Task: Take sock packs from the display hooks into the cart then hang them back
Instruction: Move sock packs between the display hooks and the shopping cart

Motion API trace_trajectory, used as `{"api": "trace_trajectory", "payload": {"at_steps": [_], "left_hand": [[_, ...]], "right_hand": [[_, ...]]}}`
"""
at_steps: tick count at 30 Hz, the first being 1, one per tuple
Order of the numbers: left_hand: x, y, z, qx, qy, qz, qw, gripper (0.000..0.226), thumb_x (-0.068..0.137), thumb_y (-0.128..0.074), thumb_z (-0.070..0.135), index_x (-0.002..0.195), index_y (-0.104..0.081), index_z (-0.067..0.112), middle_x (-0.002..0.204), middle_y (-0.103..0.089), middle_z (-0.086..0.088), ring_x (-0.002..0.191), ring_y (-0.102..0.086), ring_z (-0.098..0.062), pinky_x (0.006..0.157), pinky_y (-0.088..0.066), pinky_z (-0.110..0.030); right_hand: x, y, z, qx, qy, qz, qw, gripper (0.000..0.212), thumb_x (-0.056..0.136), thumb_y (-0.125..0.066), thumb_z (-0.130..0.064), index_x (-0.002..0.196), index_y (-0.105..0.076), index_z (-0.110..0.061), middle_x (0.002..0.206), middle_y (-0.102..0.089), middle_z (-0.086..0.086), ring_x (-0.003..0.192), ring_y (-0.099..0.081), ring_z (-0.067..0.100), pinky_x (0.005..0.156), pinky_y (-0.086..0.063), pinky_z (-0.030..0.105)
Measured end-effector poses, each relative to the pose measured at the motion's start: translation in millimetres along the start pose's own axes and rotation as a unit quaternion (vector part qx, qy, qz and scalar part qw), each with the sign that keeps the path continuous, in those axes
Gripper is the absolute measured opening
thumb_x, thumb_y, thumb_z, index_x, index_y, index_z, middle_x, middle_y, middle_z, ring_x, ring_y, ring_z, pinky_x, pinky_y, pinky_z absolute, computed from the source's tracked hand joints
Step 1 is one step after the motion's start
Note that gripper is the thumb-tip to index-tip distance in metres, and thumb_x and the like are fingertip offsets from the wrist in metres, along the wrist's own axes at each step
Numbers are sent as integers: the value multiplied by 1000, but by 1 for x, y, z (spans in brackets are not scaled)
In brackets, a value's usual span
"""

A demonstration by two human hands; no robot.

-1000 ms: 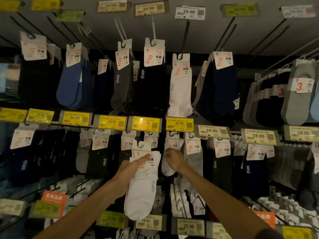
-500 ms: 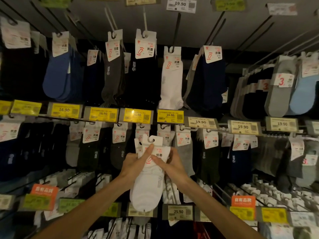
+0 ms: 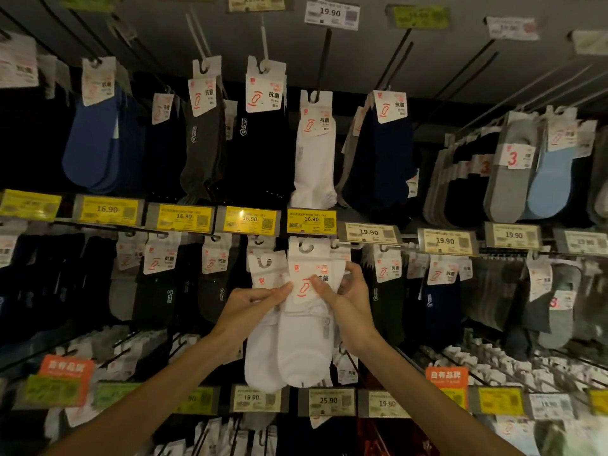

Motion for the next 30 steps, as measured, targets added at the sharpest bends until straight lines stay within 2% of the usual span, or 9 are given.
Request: {"api": "trace_trajectory", "payload": {"at_steps": [3,9,14,16,19,20,23,26,30], "left_hand": [[0,0,0,-5,-5,-8,1000,36,75,-76,37,98,-79,10,102,-77,0,100,-71,-13,90,-54,-30],[7,-1,12,-9,-27,-4,1000,30,83,-73,32,99,-78,6,99,-77,-3,97,-72,-14,86,-54,-26],[12,0,17,11,-38,24,999,25,85,-73,33,94,-79,11,93,-78,4,90,-71,-2,69,-50,-7],[13,5,12,17,-37,40,998,25,83,-75,34,93,-80,12,92,-78,4,88,-71,-1,72,-51,-9],[15,17,3,41,-43,81,995,22,78,-81,35,88,-82,16,90,-78,5,93,-71,-8,88,-53,-25],[15,22,2,45,-51,95,993,19,77,-82,31,87,-82,15,89,-78,6,93,-71,-8,88,-53,-25],[15,36,1,63,-65,132,987,9,76,-84,19,84,-81,16,88,-77,6,92,-70,-10,81,-51,-20],[16,49,2,65,-64,151,984,7,77,-83,14,81,-81,20,89,-76,6,92,-69,-12,78,-50,-19],[15,55,6,56,-54,144,987,8,77,-83,13,77,-81,21,87,-76,8,89,-68,-4,64,-46,-5]], "right_hand": [[0,2,-1,-2,14,4,1000,44,82,-72,0,117,-47,-12,106,-72,7,98,-71,20,75,-60,33],[12,-1,-7,15,16,22,1000,48,81,-75,-6,121,-49,-13,109,-71,10,99,-71,24,83,-59,44],[27,-3,-3,24,-3,58,998,52,83,-75,-9,126,-48,-19,101,-73,5,90,-73,19,77,-60,38],[32,-2,2,22,-13,66,997,54,84,-74,-6,128,-45,-19,101,-72,4,88,-73,16,74,-60,33],[41,2,9,2,-23,75,997,57,84,-72,-5,131,-43,-18,104,-70,3,90,-72,15,75,-60,32],[43,2,11,-2,-25,74,997,57,85,-72,-5,132,-42,-18,105,-69,2,91,-71,14,76,-60,31],[52,2,17,-23,-15,73,997,58,89,-68,-7,134,-36,-24,115,-65,1,99,-67,14,84,-58,33],[62,-2,23,-104,11,78,991,63,92,-65,-12,139,-27,-29,123,-60,-2,109,-62,17,96,-52,38],[84,-9,41,-174,-15,91,980,57,97,-57,-19,143,-23,-21,116,-54,1,108,-56,23,89,-46,32]]}}
Point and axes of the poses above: each hand's wrist, its own x-axis towards the middle knuckle, its own y-axis out of the back of the hand, z = x × y, the point moved 7 cm from there along x, towards the middle knuckle
